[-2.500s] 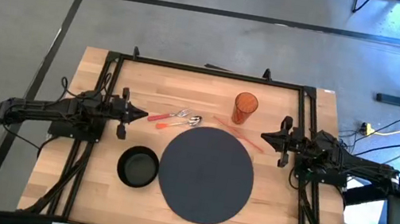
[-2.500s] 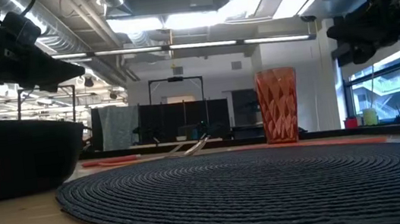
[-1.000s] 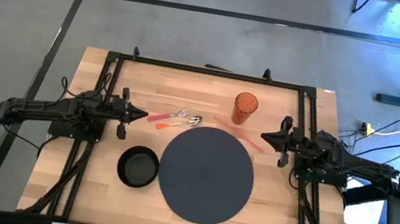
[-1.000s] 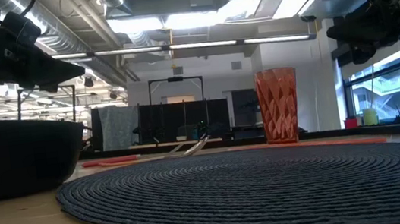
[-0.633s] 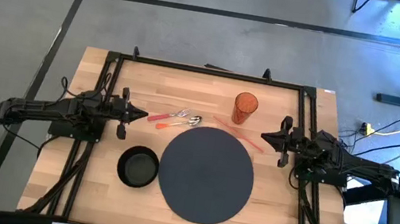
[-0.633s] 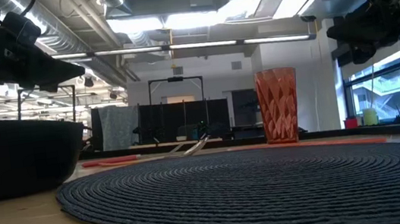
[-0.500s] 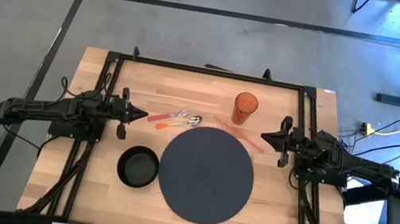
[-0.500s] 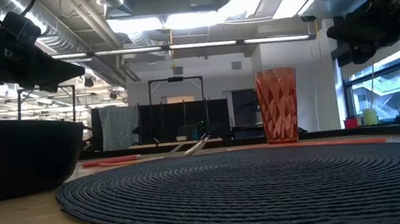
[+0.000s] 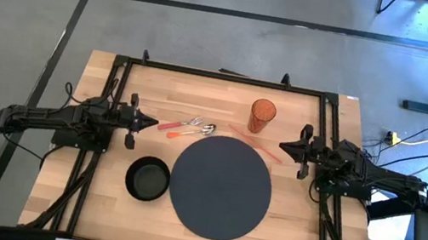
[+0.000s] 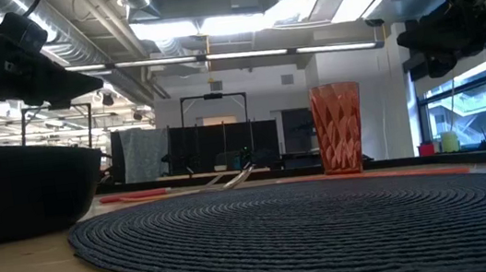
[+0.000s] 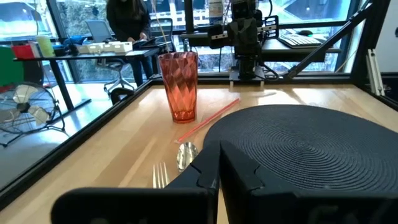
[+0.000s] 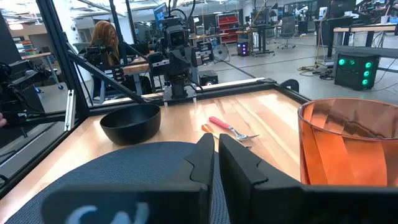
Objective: Pick & Place Utensil
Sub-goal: Put the black bowl on the black placemat
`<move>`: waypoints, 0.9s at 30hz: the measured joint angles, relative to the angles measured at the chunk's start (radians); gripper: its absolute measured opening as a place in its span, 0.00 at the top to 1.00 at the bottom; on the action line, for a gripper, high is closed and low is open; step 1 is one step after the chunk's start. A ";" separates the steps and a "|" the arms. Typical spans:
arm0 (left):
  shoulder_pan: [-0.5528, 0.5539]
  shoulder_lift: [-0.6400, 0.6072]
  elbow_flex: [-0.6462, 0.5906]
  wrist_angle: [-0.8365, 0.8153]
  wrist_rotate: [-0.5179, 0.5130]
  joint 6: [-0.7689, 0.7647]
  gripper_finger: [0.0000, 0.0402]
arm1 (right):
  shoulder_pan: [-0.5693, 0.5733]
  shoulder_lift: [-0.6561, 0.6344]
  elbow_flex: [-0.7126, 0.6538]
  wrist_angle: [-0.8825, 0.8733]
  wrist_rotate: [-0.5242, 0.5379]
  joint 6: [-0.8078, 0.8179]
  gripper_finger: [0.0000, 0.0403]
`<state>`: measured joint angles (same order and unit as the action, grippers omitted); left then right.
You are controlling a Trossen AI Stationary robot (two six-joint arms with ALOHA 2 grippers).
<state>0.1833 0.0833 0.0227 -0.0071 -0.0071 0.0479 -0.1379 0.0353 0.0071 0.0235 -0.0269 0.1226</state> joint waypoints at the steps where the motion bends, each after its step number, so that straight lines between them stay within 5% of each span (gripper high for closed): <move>1: 0.000 0.000 0.000 0.000 0.000 -0.002 0.99 | 0.000 0.000 0.000 0.000 0.000 0.000 0.94; 12: 0.000 0.000 0.000 0.003 -0.003 -0.160 0.99 | 0.000 0.000 0.000 0.001 0.000 0.004 0.94; 27: 0.000 0.000 0.000 0.057 -0.036 -0.176 0.99 | 0.000 0.000 0.000 0.016 0.001 0.000 0.94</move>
<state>0.1833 0.0834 0.0227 0.0498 -0.0435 -0.1284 -0.1379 0.0357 0.0070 0.0393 -0.0261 0.1225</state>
